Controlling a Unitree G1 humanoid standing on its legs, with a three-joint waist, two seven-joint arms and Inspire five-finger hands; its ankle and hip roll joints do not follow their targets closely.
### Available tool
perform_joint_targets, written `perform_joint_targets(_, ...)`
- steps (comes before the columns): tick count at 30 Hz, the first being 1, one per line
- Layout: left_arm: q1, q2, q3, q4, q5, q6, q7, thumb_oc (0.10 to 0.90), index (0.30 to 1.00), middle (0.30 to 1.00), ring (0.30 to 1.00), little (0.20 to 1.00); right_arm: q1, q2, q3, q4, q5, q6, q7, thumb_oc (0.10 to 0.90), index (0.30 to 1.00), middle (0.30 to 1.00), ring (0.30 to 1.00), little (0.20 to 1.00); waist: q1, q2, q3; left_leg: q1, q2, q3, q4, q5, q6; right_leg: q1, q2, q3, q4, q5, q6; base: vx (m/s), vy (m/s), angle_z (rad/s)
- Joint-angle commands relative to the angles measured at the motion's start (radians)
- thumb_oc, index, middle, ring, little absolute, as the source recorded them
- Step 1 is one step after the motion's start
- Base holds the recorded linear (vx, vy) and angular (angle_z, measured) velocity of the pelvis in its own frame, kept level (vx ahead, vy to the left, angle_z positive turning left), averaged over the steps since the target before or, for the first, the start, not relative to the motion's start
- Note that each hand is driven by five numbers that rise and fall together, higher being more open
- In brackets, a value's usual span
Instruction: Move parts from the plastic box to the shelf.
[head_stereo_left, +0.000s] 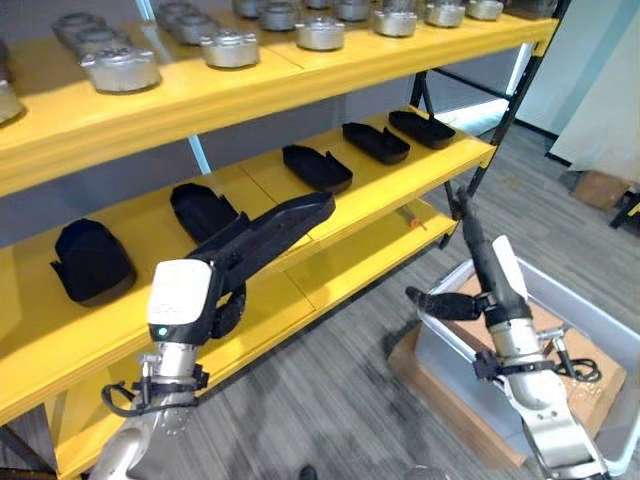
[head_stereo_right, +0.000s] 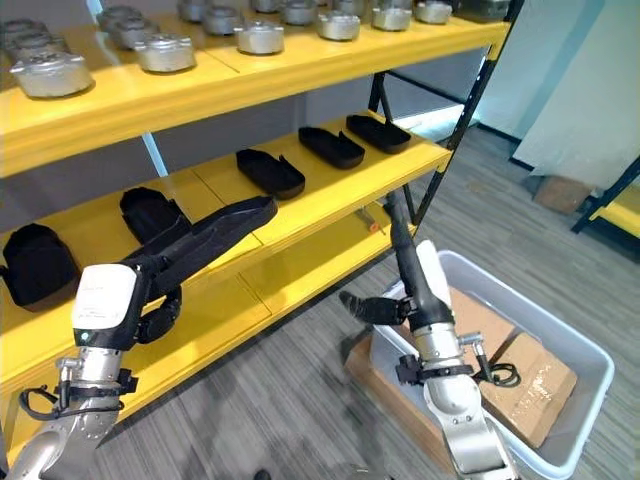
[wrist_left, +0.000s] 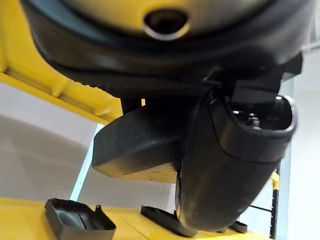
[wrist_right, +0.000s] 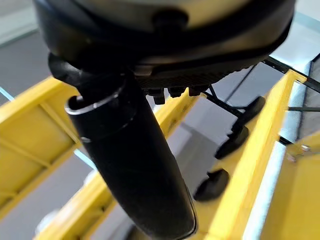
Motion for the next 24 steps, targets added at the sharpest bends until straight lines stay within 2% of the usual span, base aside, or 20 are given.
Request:
perform_joint_targets(1, -0.097, 0.021, 0.041, -0.124, -0.022, -0.027, 0.097, 0.400, 0.300, 0.300, 0.300, 0.300, -0.113, -0.025, -0.043, -0.041, 0.023, -0.094, -0.020, 0.900, 1.000, 1.000, 1.000, 1.000, -0.017, 0.009, -0.089, -0.003, -0.031, -0.029, -0.023, -0.042, 0.001, 0.015, 0.119, -0.110, -0.113, 0.080, -0.059, 0.03, -0.004, 0.13)
perform_joint_targets(2, -0.096, 0.015, 0.048, -0.129, -0.024, -0.019, 0.101, 0.400, 0.300, 0.300, 0.300, 0.300, -0.115, -0.032, -0.039, -0.039, 0.039, -0.102, -0.016, 0.900, 1.000, 1.000, 1.000, 1.000, -0.021, -0.002, -0.101, -0.019, -0.046, -0.046, -0.023, -0.030, 0.001, 0.021, 0.197, -0.074, -0.140, 0.048, -0.074, 0.01, -0.042, 0.38)
perform_joint_targets(3, -0.108, 0.009, 0.041, -0.124, -0.018, -0.016, 0.101, 0.400, 0.300, 0.300, 0.300, 0.300, -0.116, -0.040, -0.030, -0.041, 0.051, -0.108, -0.010, 0.900, 1.000, 1.000, 1.000, 1.000, -0.027, -0.017, -0.110, -0.040, -0.063, -0.069, -0.014, -0.011, -0.007, 0.059, 0.225, 0.010, -0.237, 0.061, -0.092, 0.00, -0.031, 0.43)
perform_joint_targets(4, -0.108, 0.009, 0.041, -0.123, -0.018, -0.017, 0.101, 0.400, 0.300, 0.300, 0.300, 0.300, -0.116, -0.040, -0.030, -0.041, 0.052, -0.108, -0.009, 0.900, 1.000, 1.000, 1.000, 1.000, -0.026, -0.017, -0.109, -0.039, -0.063, -0.069, -0.014, -0.011, -0.007, 0.064, 0.225, 0.010, -0.245, 0.064, -0.092, 0.02, -0.097, 0.51)
perform_joint_targets(5, -0.117, 0.014, 0.032, -0.124, 0.003, -0.020, 0.100, 0.400, 0.300, 0.300, 0.300, 0.300, -0.127, -0.052, -0.022, -0.041, 0.063, -0.111, -0.002, 0.900, 1.000, 1.000, 1.000, 1.000, -0.021, -0.017, -0.125, -0.048, -0.063, -0.073, -0.004, -0.012, -0.015, 0.095, 0.239, 0.044, -0.312, 0.094, -0.098, 0.05, -0.084, 0.29)
perform_joint_targets(9, -0.092, 0.001, 0.053, -0.143, -0.015, -0.029, 0.104, 0.400, 0.300, 0.300, 0.300, 0.300, -0.130, -0.052, -0.027, -0.043, 0.083, -0.114, 0.000, 0.900, 1.000, 1.000, 1.000, 1.000, -0.003, -0.006, -0.145, -0.058, -0.062, -0.073, 0.013, -0.020, -0.018, 0.130, 0.225, 0.017, -0.389, 0.120, -0.092, 0.05, -0.068, 0.08)
perform_joint_targets(12, -0.087, 0.001, 0.058, -0.153, -0.022, -0.039, 0.106, 0.400, 0.300, 0.300, 0.300, 0.300, -0.126, -0.051, -0.031, -0.038, 0.083, -0.113, -0.010, 0.900, 1.000, 1.000, 1.000, 1.000, 0.003, -0.005, -0.141, -0.075, -0.064, -0.083, 0.043, -0.025, -0.027, 0.156, 0.218, -0.009, -0.423, 0.128, -0.095, 0.02, -0.031, 0.22)
perform_joint_targets(13, -0.081, -0.004, 0.061, -0.160, -0.029, -0.040, 0.107, 0.400, 0.300, 0.300, 0.300, 0.300, -0.114, -0.057, -0.041, -0.042, 0.084, -0.115, -0.011, 0.900, 1.000, 1.000, 1.000, 1.000, 0.007, -0.006, -0.129, -0.096, -0.075, -0.081, 0.090, -0.034, -0.034, 0.163, 0.203, -0.031, -0.425, 0.130, -0.096, 0.01, 0.011, 0.49)
perform_joint_targets(14, -0.097, -0.005, 0.066, -0.165, -0.037, -0.042, 0.114, 0.400, 0.300, 0.300, 0.300, 0.300, -0.102, -0.066, -0.067, -0.056, 0.082, -0.121, -0.019, 0.900, 1.000, 1.000, 1.000, 1.000, -0.010, -0.014, -0.111, -0.133, -0.051, 0.005, 0.169, -0.056, -0.063, 0.174, 0.176, -0.074, -0.425, 0.120, -0.096, 0.00, 0.013, 0.71)
perform_joint_targets(15, -0.100, -0.004, 0.065, -0.165, -0.038, -0.041, 0.113, 0.400, 0.300, 0.300, 0.300, 0.300, -0.103, -0.066, -0.069, -0.057, 0.082, -0.121, -0.018, 0.900, 1.000, 1.000, 1.000, 1.000, -0.012, -0.013, -0.109, -0.145, -0.050, 0.002, 0.191, -0.066, -0.065, 0.173, 0.177, -0.079, -0.423, 0.118, -0.097, -0.04, 0.059, 1.17)
perform_joint_targets(16, -0.120, -0.005, 0.067, -0.165, -0.046, -0.044, 0.118, 0.400, 0.300, 0.300, 0.300, 0.300, -0.102, -0.072, -0.080, -0.060, 0.077, -0.122, -0.028, 0.900, 1.000, 1.000, 1.000, 1.000, -0.031, -0.017, -0.095, -0.153, 0.001, 0.097, 0.216, -0.076, -0.076, 0.175, 0.162, -0.103, -0.417, 0.112, -0.097, -0.10, 0.088, 1.24)
perform_joint_targets(17, -0.143, 0.003, 0.067, -0.172, -0.060, -0.047, 0.132, 0.400, 0.300, 0.300, 0.300, 0.300, -0.097, -0.073, -0.086, -0.062, 0.068, -0.118, -0.049, 0.900, 1.000, 1.000, 1.000, 1.000, -0.045, -0.025, -0.082, -0.160, 0.082, 0.182, 0.237, -0.071, -0.085, 0.169, 0.139, -0.125, -0.407, 0.107, -0.097, -0.10, 0.124, 1.36)
perform_joint_targets(19, -0.152, 0.002, 0.065, -0.169, -0.071, -0.049, 0.143, 0.400, 0.300, 0.300, 0.300, 0.300, -0.081, -0.071, -0.093, -0.060, 0.064, -0.114, -0.052, 0.900, 1.000, 1.000, 1.000, 1.000, -0.034, -0.031, -0.085, -0.169, 0.142, 0.148, 0.235, -0.058, -0.104, 0.176, 0.126, -0.130, -0.406, 0.101, -0.090, 0.00, 0.140, 1.00)
perform_joint_targets(21, -0.157, 0.004, 0.068, -0.157, -0.078, -0.043, 0.163, 0.400, 0.300, 0.300, 0.300, 0.300, -0.070, -0.077, -0.101, -0.061, 0.083, -0.116, -0.051, 0.900, 1.000, 1.000, 1.000, 1.000, -0.026, -0.033, -0.089, -0.172, 0.221, 0.053, 0.204, -0.005, -0.134, 0.180, 0.098, -0.131, -0.403, 0.091, -0.076, 0.07, 0.224, 0.36)
perform_joint_targets(23, -0.153, 0.007, 0.083, -0.150, -0.084, -0.033, 0.174, 0.400, 0.300, 0.300, 0.300, 0.300, -0.066, -0.082, -0.106, -0.058, 0.107, -0.116, -0.049, 0.900, 1.000, 1.000, 1.000, 1.000, -0.027, -0.019, -0.093, -0.158, 0.319, -0.018, 0.123, 0.080, -0.161, 0.174, 0.084, -0.126, -0.390, 0.072, -0.060, 0.09, 0.279, 0.09)
perform_joint_targets(24, -0.147, 0.007, 0.092, -0.153, -0.086, -0.032, 0.170, 0.400, 0.300, 0.300, 0.300, 0.300, -0.060, -0.089, -0.110, -0.060, 0.112, -0.116, -0.045, 0.900, 1.000, 1.000, 1.000, 1.000, -0.035, -0.002, -0.101, -0.142, 0.366, -0.013, 0.054, 0.142, -0.183, 0.172, 0.085, -0.129, -0.380, 0.059, -0.053, 0.14, 0.310, -0.05)
